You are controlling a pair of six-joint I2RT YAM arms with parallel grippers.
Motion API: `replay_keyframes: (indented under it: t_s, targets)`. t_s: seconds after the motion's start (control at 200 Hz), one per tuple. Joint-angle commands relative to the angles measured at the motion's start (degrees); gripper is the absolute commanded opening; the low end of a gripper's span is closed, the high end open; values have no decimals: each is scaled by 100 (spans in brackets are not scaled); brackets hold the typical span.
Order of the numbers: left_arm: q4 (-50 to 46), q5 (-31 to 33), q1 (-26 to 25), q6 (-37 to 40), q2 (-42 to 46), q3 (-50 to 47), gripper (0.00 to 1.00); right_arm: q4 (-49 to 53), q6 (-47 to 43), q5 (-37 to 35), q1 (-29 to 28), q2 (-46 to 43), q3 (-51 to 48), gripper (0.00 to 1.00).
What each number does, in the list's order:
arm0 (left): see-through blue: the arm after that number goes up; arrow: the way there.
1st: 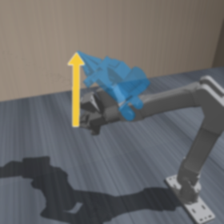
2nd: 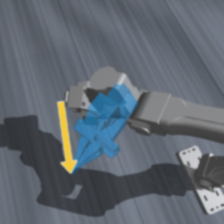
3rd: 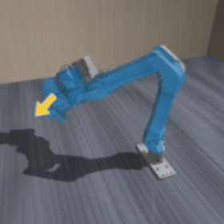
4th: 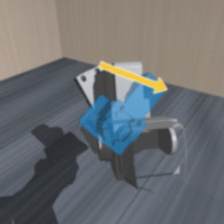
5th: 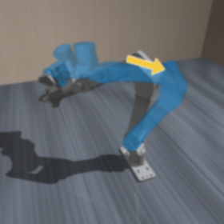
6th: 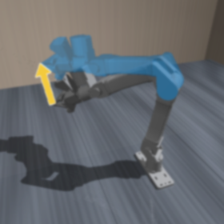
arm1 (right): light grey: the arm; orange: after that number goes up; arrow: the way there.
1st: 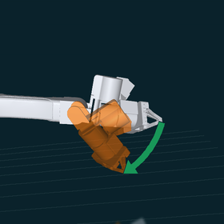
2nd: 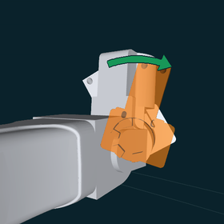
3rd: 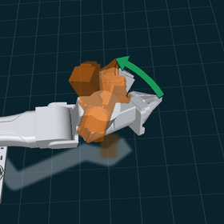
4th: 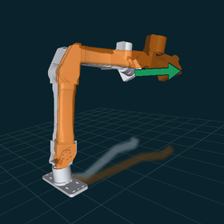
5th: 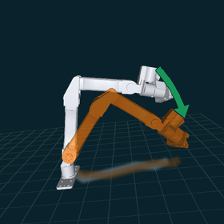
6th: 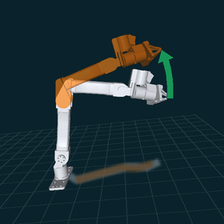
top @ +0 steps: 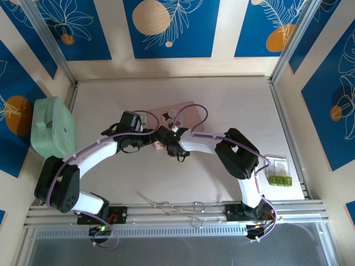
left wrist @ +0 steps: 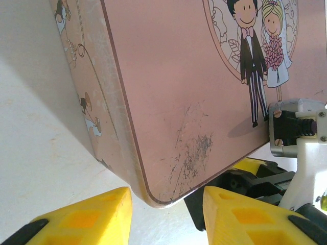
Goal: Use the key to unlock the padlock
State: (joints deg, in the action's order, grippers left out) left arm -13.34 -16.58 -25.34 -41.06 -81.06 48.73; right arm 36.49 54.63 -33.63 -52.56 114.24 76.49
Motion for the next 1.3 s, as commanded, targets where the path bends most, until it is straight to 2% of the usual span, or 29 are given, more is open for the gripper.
replay_keyframes:
  t_s: [0.0,0.28,0.52,0.785,0.97,1.295]
  targets:
    - [-116,-153,82,124,108,-28,41,209,32,-82,9,133,-43,31]
    - [-156,-161,91,160,115,-6,42,273,-159,-256,-229,-356,-326,13]
    - [-203,-141,91,186,152,73,44,463,-542,-122,-676,-1327,-759,10]
    - [-86,-231,91,128,272,58,45,546,-842,604,-1323,-2515,-1426,9]
    - [-64,-242,91,90,309,66,45,423,-636,774,-1496,-2410,-1827,8]
    - [-162,-241,91,94,421,143,45,-196,-688,1197,-968,-2002,-1972,6]
